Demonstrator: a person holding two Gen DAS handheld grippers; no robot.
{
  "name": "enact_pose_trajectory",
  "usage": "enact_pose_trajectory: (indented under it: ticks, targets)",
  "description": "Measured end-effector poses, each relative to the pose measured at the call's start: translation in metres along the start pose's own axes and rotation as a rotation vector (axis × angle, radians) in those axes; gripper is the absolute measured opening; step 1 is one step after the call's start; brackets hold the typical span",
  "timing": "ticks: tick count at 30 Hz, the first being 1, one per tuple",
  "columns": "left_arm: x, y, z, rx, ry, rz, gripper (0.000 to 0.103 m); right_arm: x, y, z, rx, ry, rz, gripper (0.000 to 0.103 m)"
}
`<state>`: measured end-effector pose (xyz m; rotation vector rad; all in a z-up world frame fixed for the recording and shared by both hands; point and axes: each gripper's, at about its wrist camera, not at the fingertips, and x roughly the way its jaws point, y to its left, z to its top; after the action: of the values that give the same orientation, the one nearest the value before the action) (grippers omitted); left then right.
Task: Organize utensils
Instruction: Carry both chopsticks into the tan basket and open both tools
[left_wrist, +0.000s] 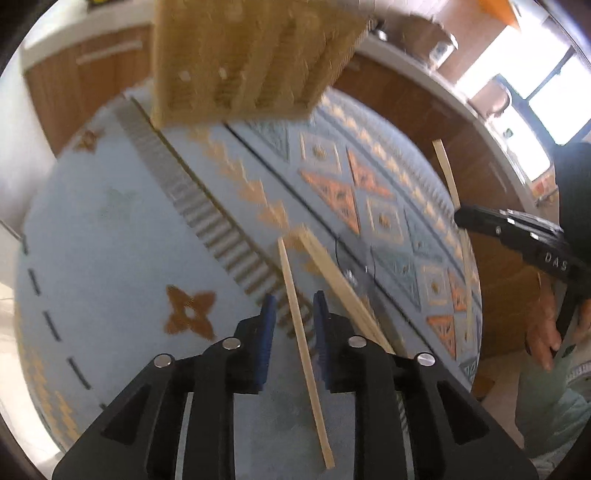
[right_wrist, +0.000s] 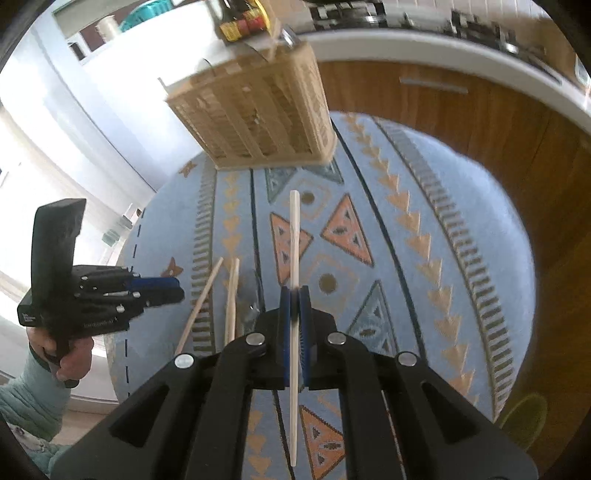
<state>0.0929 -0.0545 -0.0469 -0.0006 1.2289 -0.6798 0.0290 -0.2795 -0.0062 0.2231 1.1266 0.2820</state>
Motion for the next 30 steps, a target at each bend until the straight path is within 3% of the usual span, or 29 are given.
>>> enact_pose_trajectory:
  ticks: [3, 8, 10, 13, 16, 21, 25, 30]
  targets:
    - [0.016, -0.003, -0.003, -0.009, 0.081, 0.002, 0.021, 0.007, -0.007, -0.007, 0.012, 0.02, -0.004, 0.003]
    - [0.031, -0.023, 0.003, 0.086, 0.166, 0.135, 0.018, 0.014, -0.011, -0.015, 0.009, 0.029, -0.003, 0.003]
    - [0.036, -0.034, 0.004, 0.123, 0.184, 0.23, 0.005, 0.014, -0.011, -0.016, 0.006, 0.025, -0.008, 0.003]
    - [0.037, -0.039, 0.003, 0.138, 0.17, 0.258, 0.004, 0.015, -0.011, -0.016, 0.008, 0.024, 0.008, 0.003]
    - [0.029, -0.041, -0.005, 0.112, 0.079, 0.216, 0.002, 0.006, -0.009, -0.014, 0.004, 0.005, 0.024, 0.003]
    - [-0.009, -0.027, -0.001, 0.023, -0.129, 0.069, 0.002, -0.024, 0.004, 0.005, -0.034, -0.1, 0.05, 0.003]
    - [-0.06, -0.021, 0.017, -0.009, -0.371, 0.005, 0.002, -0.051, 0.019, 0.026, -0.053, -0.24, 0.085, 0.003]
    - [-0.12, -0.026, 0.038, 0.011, -0.706, 0.024, 0.002, -0.078, 0.039, 0.059, -0.073, -0.455, 0.131, 0.003]
